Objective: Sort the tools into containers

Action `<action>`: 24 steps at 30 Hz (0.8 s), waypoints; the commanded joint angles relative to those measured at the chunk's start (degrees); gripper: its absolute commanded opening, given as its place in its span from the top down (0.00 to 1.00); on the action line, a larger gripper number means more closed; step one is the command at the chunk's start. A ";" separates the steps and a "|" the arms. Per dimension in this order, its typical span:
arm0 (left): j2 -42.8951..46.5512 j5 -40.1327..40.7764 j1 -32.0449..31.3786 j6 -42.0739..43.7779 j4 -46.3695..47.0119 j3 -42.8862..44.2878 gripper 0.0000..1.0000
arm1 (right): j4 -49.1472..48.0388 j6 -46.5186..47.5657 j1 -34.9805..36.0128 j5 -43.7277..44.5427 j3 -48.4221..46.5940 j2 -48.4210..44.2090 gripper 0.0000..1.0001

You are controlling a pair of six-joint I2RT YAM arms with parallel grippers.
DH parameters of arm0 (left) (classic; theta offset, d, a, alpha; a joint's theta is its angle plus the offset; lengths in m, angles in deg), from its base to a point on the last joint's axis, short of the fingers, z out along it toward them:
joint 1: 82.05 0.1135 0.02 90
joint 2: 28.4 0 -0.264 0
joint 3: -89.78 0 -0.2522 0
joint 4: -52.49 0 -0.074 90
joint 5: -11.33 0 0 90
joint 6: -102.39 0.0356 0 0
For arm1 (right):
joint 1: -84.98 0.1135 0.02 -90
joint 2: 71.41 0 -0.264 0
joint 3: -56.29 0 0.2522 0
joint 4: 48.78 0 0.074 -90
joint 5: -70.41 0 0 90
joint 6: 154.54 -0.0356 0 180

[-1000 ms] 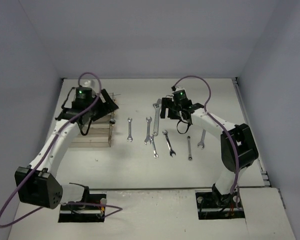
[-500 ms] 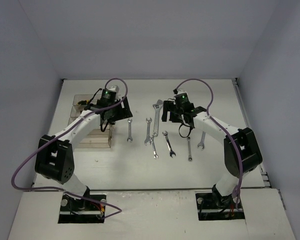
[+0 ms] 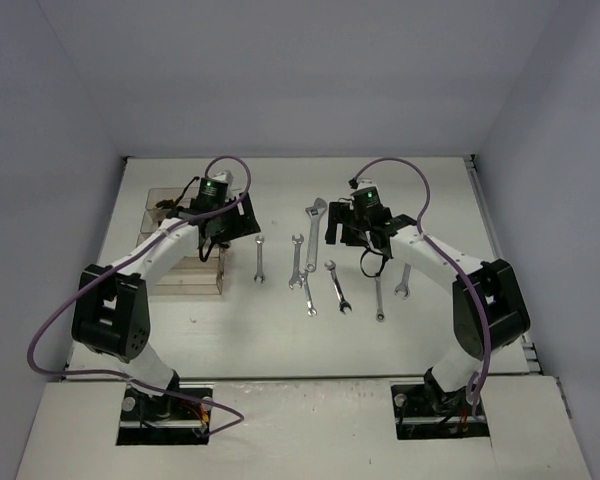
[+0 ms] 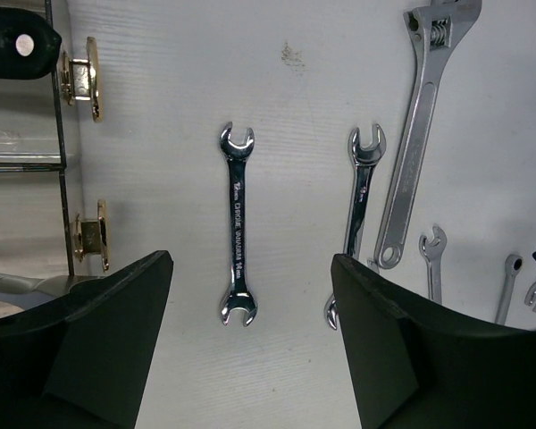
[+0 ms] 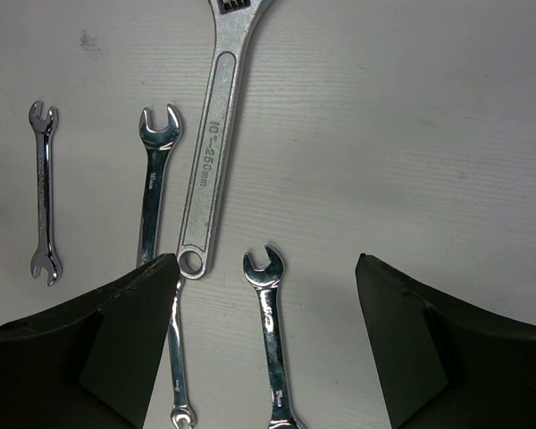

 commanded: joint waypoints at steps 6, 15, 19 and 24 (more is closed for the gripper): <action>6.11 0.28 4.03 2.59 1.62 -2.31 0.30 | -1.61 -0.72 0.37 0.47 -2.29 0.19 0.23; 7.35 0.03 5.00 3.13 1.82 -0.28 0.30 | -1.70 -0.37 0.29 0.29 -2.21 0.29 0.23; 7.22 0.24 4.72 3.51 4.44 1.37 0.30 | -1.70 0.19 0.37 0.99 -2.61 0.57 0.23; 4.45 -0.81 3.88 4.09 6.27 4.73 0.30 | -1.70 1.10 0.35 1.15 -3.64 1.39 0.23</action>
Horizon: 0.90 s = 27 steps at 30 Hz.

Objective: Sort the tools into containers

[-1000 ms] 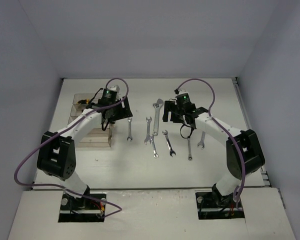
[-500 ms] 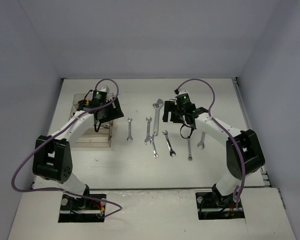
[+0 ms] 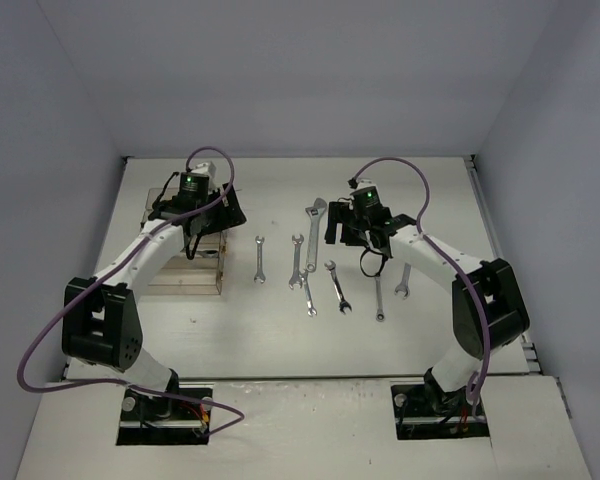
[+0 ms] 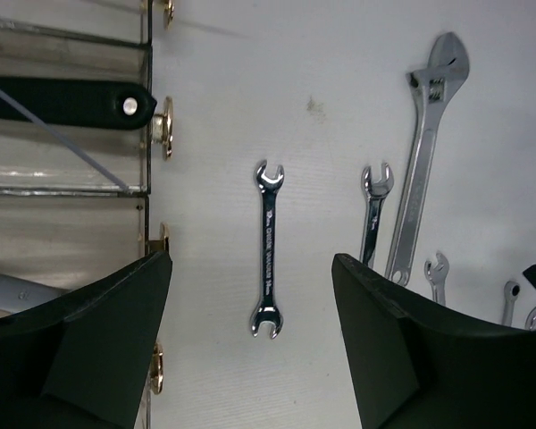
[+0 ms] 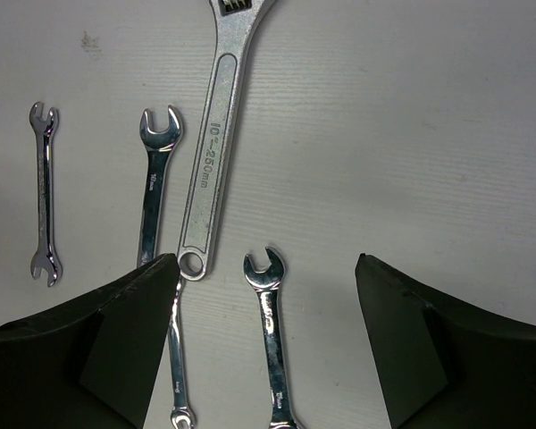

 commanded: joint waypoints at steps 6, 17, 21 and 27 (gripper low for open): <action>1.78 -1.91 -2.56 0.77 4.27 6.09 0.30 | -1.22 2.86 0.19 5.38 -8.29 5.82 0.24; 13.44 1.05 -3.55 2.81 -9.38 1.38 0.30 | 5.62 0.85 2.79 11.58 -25.99 23.51 0.28; 17.56 3.24 -4.02 4.22 -13.68 -0.63 0.30 | 8.89 0.74 4.41 15.12 -32.54 28.18 0.28; 21.50 4.52 -4.40 4.56 -16.79 -3.57 0.30 | 11.29 -0.52 5.28 18.58 -37.87 34.89 0.31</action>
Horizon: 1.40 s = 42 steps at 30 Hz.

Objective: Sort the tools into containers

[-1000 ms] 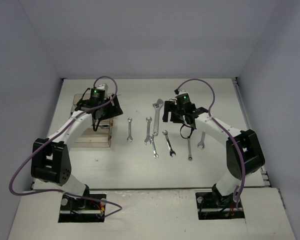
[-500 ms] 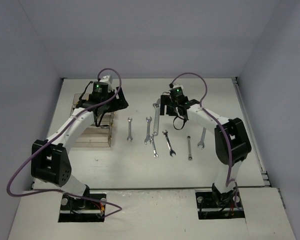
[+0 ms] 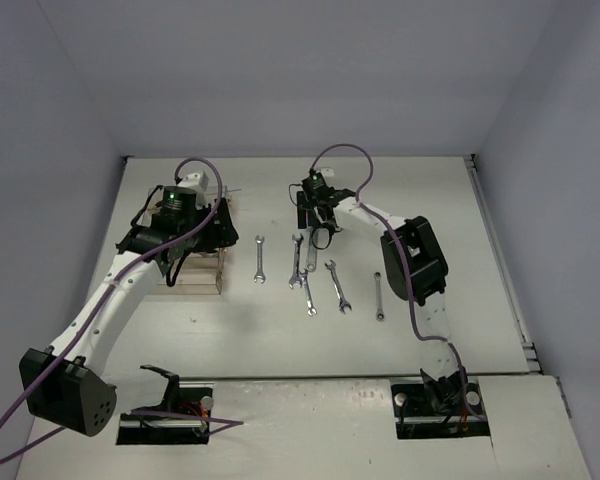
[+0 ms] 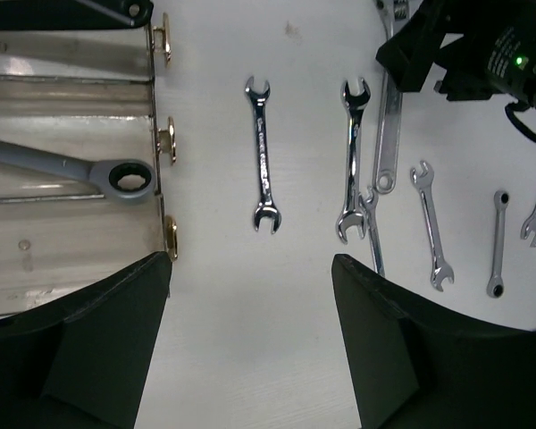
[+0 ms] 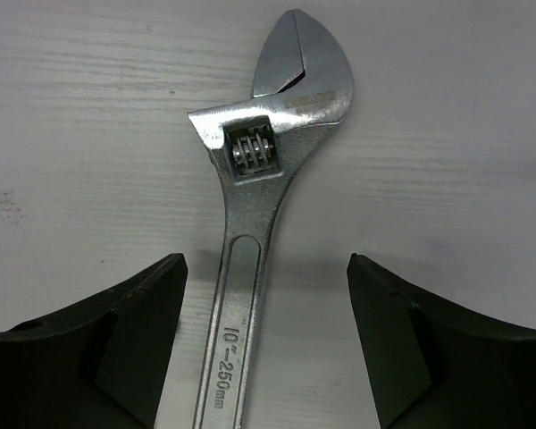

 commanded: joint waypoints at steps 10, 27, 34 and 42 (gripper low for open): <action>3.90 1.66 -0.44 1.33 -2.47 -2.66 0.30 | 7.02 -3.19 1.22 10.30 -9.74 8.89 0.44; 0.26 -3.48 -4.35 -4.70 2.39 -1.40 0.30 | -1.03 3.22 0.78 -4.21 12.64 -6.39 1.00; -4.18 -6.87 -5.50 -10.53 10.33 -2.31 0.30 | -5.94 8.25 0.91 -8.88 20.83 -15.11 1.00; -10.83 -10.38 -6.07 -15.32 18.83 -2.12 0.30 | -12.10 9.08 0.95 -13.23 26.78 -21.38 1.00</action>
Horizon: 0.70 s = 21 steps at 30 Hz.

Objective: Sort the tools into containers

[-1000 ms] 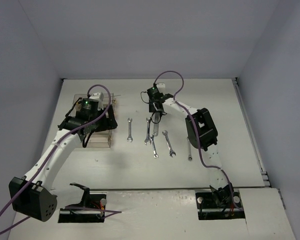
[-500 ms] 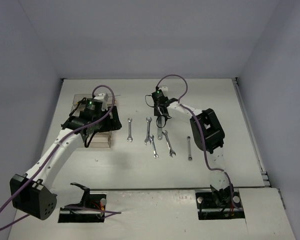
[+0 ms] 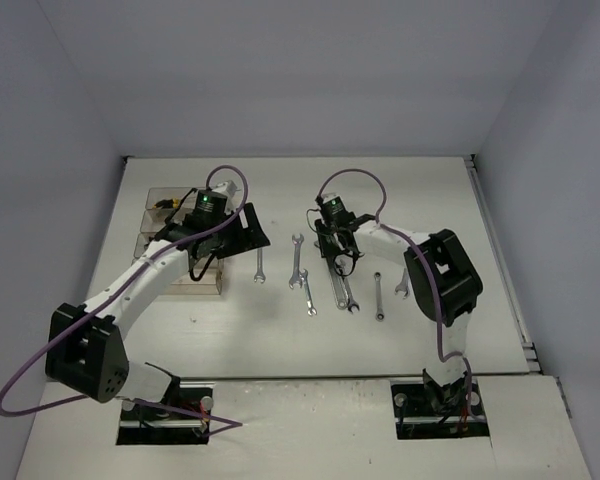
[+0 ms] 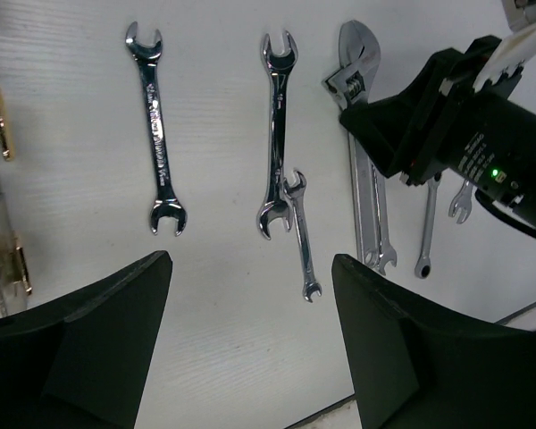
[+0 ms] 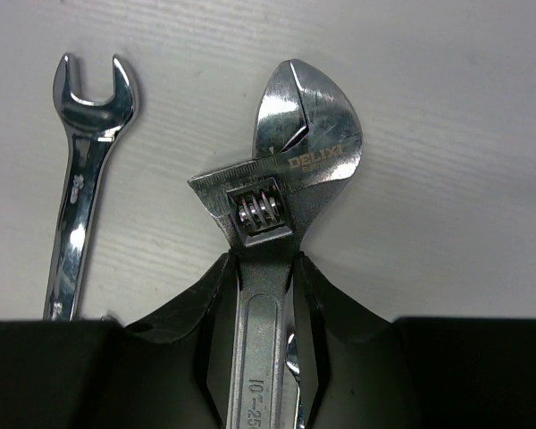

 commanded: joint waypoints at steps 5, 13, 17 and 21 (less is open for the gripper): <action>-4.34 -4.18 -1.22 -6.32 13.41 1.52 0.30 | -8.01 1.27 0.53 -6.94 3.31 -8.54 1.00; -9.00 -7.30 -1.50 -8.49 17.71 1.68 0.30 | -11.70 0.73 1.00 -10.75 4.87 -10.91 1.00; -11.42 -8.73 -1.72 -9.84 19.85 1.85 0.30 | -12.91 0.74 1.29 -12.19 4.96 -12.05 1.00; -12.97 -9.77 -2.13 -10.04 22.73 2.52 0.30 | -13.53 0.76 1.56 -14.30 4.86 -12.93 1.00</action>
